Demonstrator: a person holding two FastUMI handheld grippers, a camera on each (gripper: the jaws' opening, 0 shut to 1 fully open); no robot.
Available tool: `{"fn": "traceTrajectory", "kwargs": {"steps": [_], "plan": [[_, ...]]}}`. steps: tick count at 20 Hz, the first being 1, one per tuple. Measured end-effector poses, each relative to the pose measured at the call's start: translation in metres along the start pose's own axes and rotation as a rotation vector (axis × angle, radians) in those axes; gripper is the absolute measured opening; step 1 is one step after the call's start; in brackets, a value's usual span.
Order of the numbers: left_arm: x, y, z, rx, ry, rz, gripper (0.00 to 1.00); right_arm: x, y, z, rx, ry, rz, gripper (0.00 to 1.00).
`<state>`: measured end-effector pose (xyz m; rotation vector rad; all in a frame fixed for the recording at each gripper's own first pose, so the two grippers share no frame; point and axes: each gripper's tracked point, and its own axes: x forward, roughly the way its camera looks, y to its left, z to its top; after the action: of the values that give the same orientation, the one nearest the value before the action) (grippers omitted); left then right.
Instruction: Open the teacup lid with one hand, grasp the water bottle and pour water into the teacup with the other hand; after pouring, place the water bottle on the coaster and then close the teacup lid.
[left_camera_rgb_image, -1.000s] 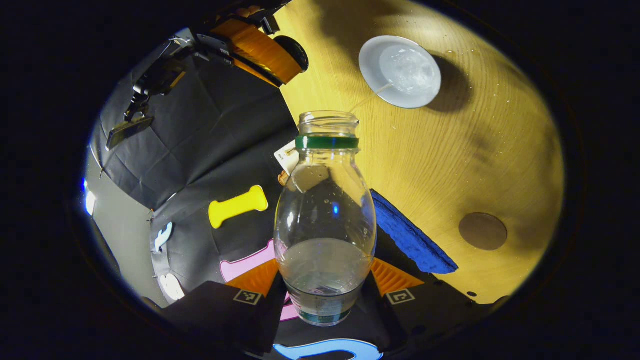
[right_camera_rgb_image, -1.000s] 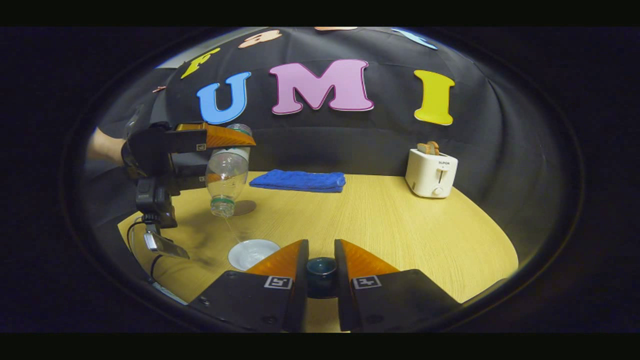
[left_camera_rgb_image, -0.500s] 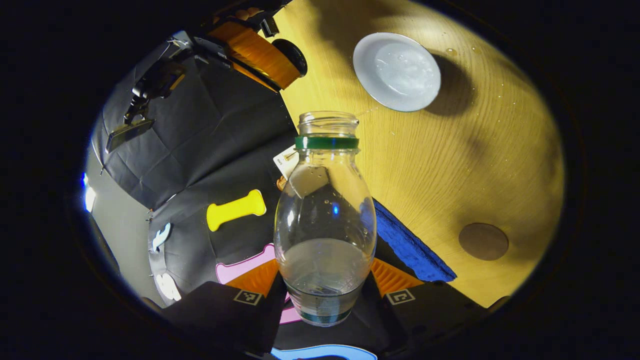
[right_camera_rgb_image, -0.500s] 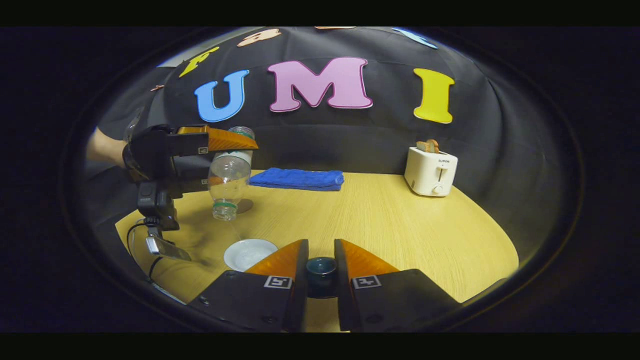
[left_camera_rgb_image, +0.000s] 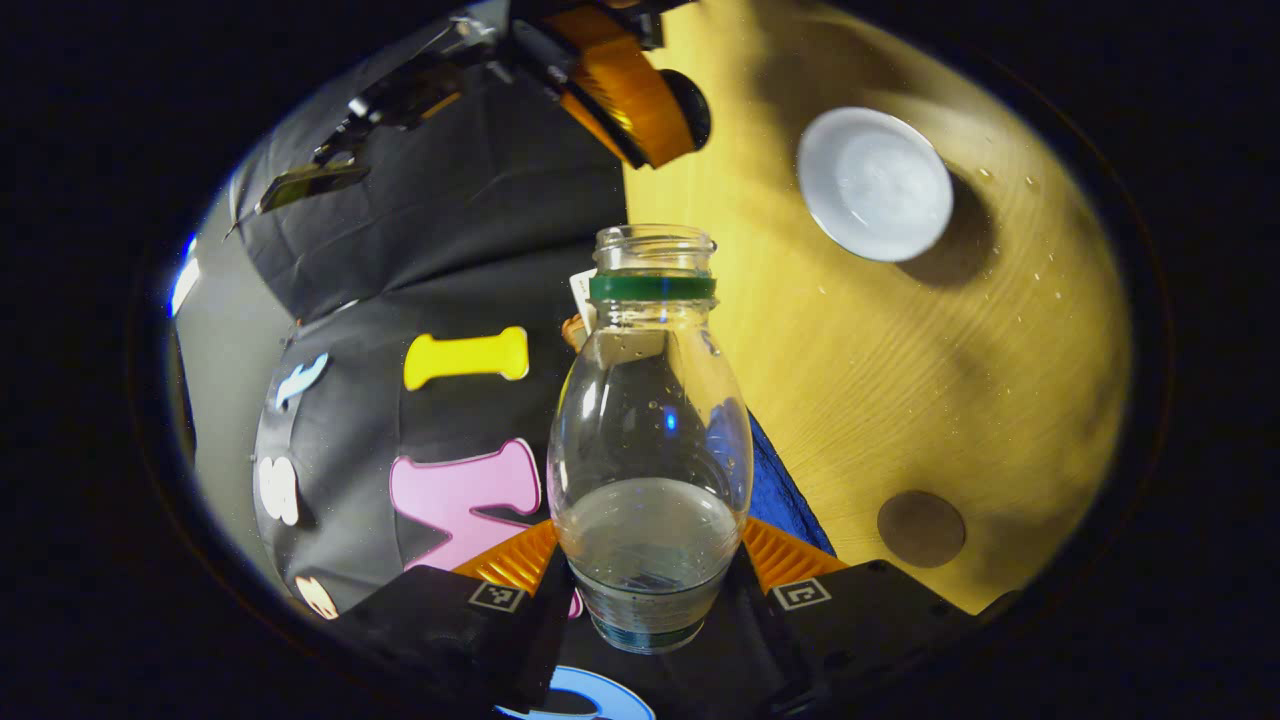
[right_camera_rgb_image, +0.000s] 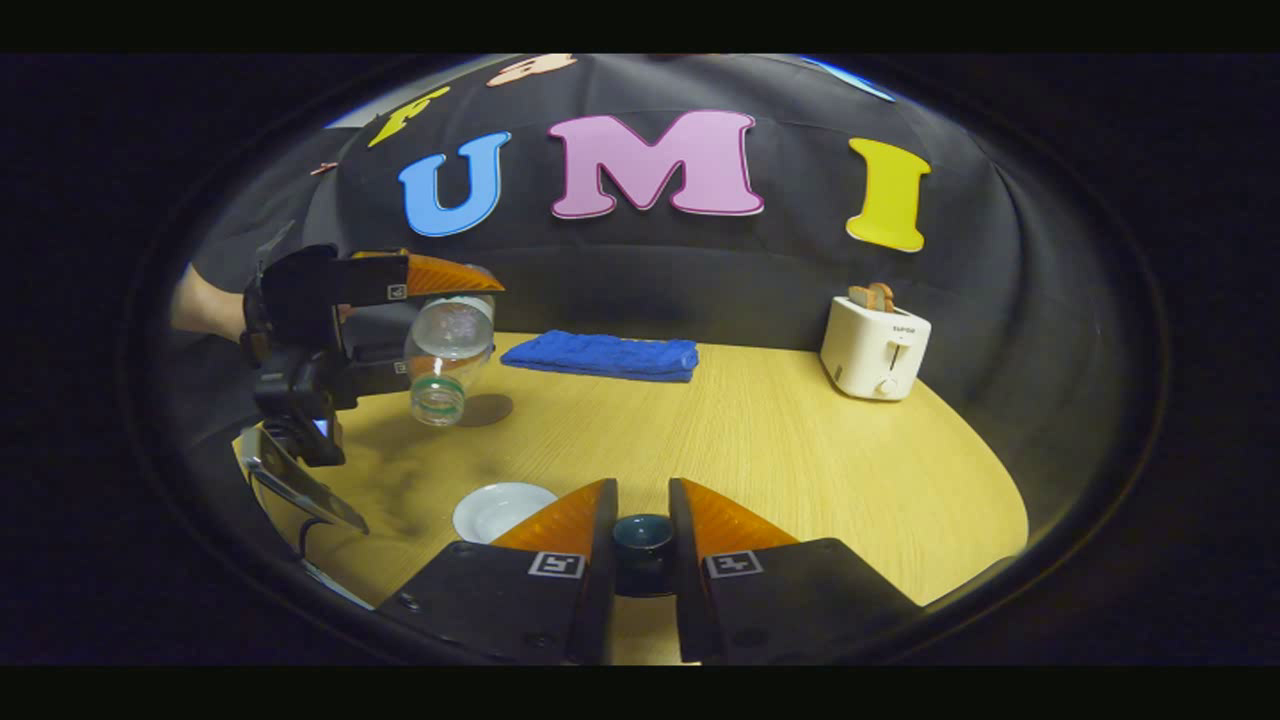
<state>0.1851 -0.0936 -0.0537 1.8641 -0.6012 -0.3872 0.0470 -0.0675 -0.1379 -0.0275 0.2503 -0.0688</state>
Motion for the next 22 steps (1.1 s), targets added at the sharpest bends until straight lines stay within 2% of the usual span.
{"fn": "traceTrajectory", "kwargs": {"steps": [2, 4, 5, 6, 8, 11, 12, 13, 14, 16, 17, 19, 21, 22], "plan": [[-0.011, 0.010, -0.015, -0.207, 0.064, 0.003, 0.74, -0.002, -0.002, 0.013, -0.009, -0.005, 0.002, 0.33], [-0.022, 0.022, -0.035, -0.458, 0.143, 0.013, 0.74, -0.002, -0.003, 0.027, -0.006, -0.010, 0.001, 0.33], [-0.026, 0.025, -0.047, -0.576, 0.190, 0.018, 0.75, -0.002, -0.003, 0.033, -0.003, -0.011, 0.000, 0.29], [-0.029, 0.030, -0.061, -0.690, 0.227, 0.030, 0.74, 0.000, -0.002, 0.039, -0.002, -0.009, 0.002, 0.33], [-0.029, 0.035, -0.084, -0.914, 0.292, 0.060, 0.74, 0.000, 0.002, 0.047, 0.000, -0.007, 0.009, 0.29], [-0.025, 0.029, -0.105, -1.282, 0.355, 0.109, 0.74, 0.004, 0.014, 0.055, 0.002, -0.003, 0.034, 0.29], [-0.023, 0.021, -0.110, -1.416, 0.363, 0.125, 0.74, 0.005, 0.019, 0.058, -0.004, -0.009, 0.042, 0.25], [-0.019, 0.015, -0.114, -1.537, 0.368, 0.149, 0.75, 0.008, 0.023, 0.059, -0.011, -0.016, 0.049, 0.33], [-0.018, 0.007, -0.120, -1.629, 0.387, 0.172, 0.74, 0.011, 0.028, 0.059, -0.016, -0.019, 0.058, 0.29], [-0.018, -0.008, -0.124, -1.744, 0.438, 0.212, 0.75, 0.019, 0.037, 0.051, -0.018, -0.008, 0.075, 0.25], [-0.017, -0.015, -0.119, -1.795, 0.448, 0.212, 0.75, 0.022, 0.043, 0.046, -0.010, -0.005, 0.085, 0.32], [-0.011, -0.023, -0.112, -1.877, 0.437, 0.212, 0.75, 0.028, 0.054, 0.045, 0.004, -0.014, 0.099, 0.29], [-0.005, -0.034, -0.112, -1.874, 0.430, 0.213, 0.75, 0.033, 0.060, 0.039, 0.002, -0.018, 0.102, 0.33], [-0.003, -0.040, -0.109, -1.870, 0.428, 0.202, 0.76, 0.036, 0.061, 0.036, 0.003, -0.015, 0.101, 0.29]]}}
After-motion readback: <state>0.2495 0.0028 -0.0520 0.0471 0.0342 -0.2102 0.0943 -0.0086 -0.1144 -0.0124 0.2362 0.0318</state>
